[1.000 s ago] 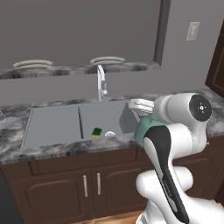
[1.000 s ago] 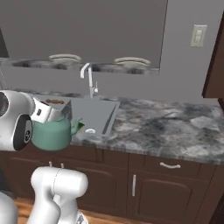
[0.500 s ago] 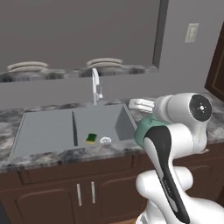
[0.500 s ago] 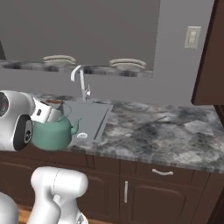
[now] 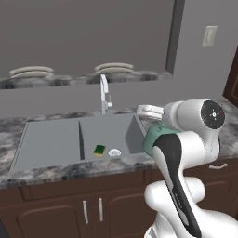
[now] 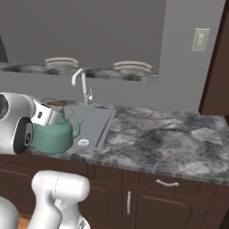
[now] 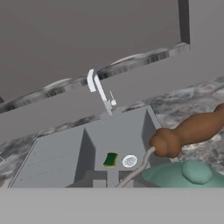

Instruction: Open the cabinet, pick the kettle from the cabinet, and place it in the sink.

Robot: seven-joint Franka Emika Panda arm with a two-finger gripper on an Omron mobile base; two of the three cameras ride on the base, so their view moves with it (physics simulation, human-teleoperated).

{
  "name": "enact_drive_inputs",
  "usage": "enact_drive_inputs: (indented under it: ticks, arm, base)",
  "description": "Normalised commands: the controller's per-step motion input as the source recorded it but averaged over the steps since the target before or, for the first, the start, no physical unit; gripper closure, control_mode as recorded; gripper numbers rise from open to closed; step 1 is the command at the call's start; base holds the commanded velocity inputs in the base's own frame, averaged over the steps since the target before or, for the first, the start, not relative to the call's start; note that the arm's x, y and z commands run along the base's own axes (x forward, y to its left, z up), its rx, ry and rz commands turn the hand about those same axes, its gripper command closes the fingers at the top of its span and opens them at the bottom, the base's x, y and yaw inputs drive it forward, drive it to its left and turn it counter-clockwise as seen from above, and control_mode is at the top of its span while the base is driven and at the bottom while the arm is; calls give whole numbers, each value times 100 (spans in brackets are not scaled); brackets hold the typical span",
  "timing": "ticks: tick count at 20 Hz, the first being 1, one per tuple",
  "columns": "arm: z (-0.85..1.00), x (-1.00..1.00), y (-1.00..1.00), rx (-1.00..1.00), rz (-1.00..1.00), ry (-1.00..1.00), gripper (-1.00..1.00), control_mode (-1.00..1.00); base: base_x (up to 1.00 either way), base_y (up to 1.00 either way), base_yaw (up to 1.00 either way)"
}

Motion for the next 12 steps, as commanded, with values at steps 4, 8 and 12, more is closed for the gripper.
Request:
enact_drive_inputs:
  ticks: [4, 8, 12]
  arm:
    - [0, 0, 0, 0, 0, 0, 100, 100]
    - [0, 0, 0, 0, 0, 0, 100, 100]
    - [0, 0, 0, 0, 0, 0, 100, 100]
  base:
    - [36, -13, 0]
    - [36, -14, 0]
    - [28, -9, 0]
